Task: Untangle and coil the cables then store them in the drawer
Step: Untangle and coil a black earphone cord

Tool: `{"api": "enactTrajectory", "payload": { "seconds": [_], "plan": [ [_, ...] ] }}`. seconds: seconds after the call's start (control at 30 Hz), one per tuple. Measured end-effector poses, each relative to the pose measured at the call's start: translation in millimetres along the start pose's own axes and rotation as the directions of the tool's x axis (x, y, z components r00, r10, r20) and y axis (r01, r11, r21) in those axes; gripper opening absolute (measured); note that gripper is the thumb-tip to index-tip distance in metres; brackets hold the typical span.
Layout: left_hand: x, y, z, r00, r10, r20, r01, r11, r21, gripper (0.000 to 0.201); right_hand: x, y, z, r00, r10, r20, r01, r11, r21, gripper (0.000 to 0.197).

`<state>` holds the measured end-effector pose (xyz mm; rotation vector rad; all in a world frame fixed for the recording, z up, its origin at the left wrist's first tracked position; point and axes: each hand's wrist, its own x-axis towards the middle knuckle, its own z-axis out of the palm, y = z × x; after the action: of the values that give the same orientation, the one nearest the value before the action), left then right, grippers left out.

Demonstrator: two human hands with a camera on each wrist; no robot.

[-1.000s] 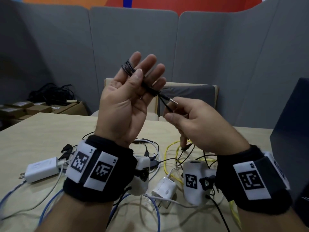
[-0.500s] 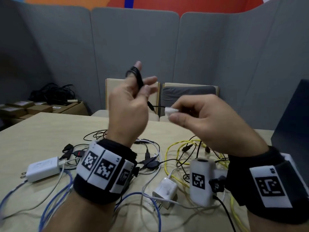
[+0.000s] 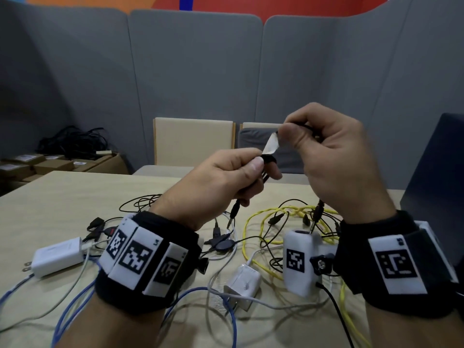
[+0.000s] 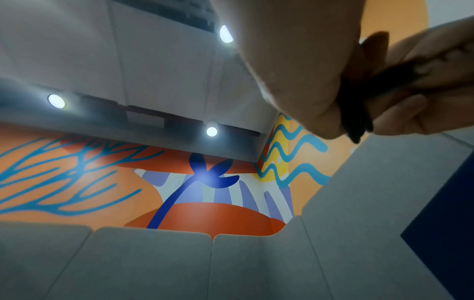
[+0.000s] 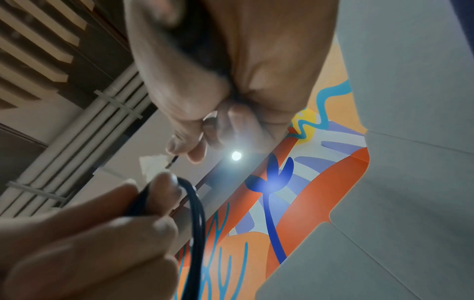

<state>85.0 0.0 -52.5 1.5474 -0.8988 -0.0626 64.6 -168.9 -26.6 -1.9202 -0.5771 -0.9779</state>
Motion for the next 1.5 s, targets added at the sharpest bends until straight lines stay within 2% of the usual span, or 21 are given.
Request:
{"api": "enactTrajectory", "payload": {
  "seconds": [0.1, 0.23, 0.37, 0.53, 0.67, 0.73, 0.87, 1.0, 1.17, 1.3, 1.4, 1.5],
  "plan": [
    [0.3, 2.4, -0.4, 0.998, 0.049, -0.034, -0.054, 0.981, -0.188, 0.027, 0.7, 3.5, -1.0, 0.999, 0.013, -0.034, -0.014, 1.0, -0.022, 0.016],
    [1.6, 5.5, -3.5, 0.986, 0.102, -0.129, -0.147, 0.901, -0.409, 0.028, 1.6, 12.0, 1.0, 0.996, 0.079, 0.05, -0.079, 0.997, -0.008, 0.015],
    [3.3, 6.3, -5.8, 0.977, 0.103, -0.188, -0.18, 0.871, -0.456, 0.028, 1.4, 18.8, 4.2, 0.98, 0.138, 0.144, -0.14, 0.99, -0.001, 0.003],
    [5.8, 11.7, -12.0, 0.923, 0.069, -0.379, -0.289, 0.775, -0.562, 0.027, -1.0, 21.0, 1.5, 0.937, 0.205, 0.281, -0.194, 0.979, -0.068, 0.016],
    [6.4, 10.9, -13.2, 0.901, 0.053, -0.431, -0.326, 0.738, -0.591, 0.027, -3.3, 19.8, 11.9, 0.908, 0.239, 0.343, -0.197, 0.968, -0.153, 0.019],
    [7.3, 9.0, -11.4, 0.898, 0.034, -0.438, -0.316, 0.743, -0.59, 0.027, -3.9, 16.1, 14.0, 0.881, 0.262, 0.394, -0.185, 0.957, -0.221, 0.019],
    [10.3, 5.0, -7.3, 0.881, 0.002, -0.472, -0.324, 0.729, -0.602, 0.027, -7.1, 7.1, 16.8, 0.81, 0.296, 0.507, -0.211, 0.953, -0.219, 0.016],
    [11.6, 5.0, -6.7, 0.851, -0.005, -0.525, -0.366, 0.71, -0.602, 0.025, -7.9, 3.4, 19.8, 0.807, 0.297, 0.51, -0.225, 0.954, -0.2, 0.019],
    [11.3, 5.7, 2.3, 0.81, 0.068, -0.583, -0.369, 0.831, -0.416, 0.036, -6.7, -0.6, 17.7, 0.818, 0.313, 0.484, -0.266, 0.95, -0.164, 0.017],
    [12.6, 4.1, 5.2, 0.751, 0.102, -0.653, -0.395, 0.861, -0.32, 0.04, -6.6, -3.5, 16.4, 0.764, 0.361, 0.535, -0.332, 0.931, -0.155, 0.012],
    [14.3, 0.6, 3.4, 0.689, 0.104, -0.718, -0.398, 0.881, -0.255, 0.029, -7.4, -6.5, 18.2, 0.732, 0.383, 0.564, -0.307, 0.924, -0.229, 0.01],
    [15.3, -4.9, 1.4, 0.637, 0.117, -0.762, -0.367, 0.915, -0.167, 0.026, -7.7, -13.0, 18.4, 0.723, 0.399, 0.565, -0.299, 0.917, -0.264, 0.01]
  ]
}}
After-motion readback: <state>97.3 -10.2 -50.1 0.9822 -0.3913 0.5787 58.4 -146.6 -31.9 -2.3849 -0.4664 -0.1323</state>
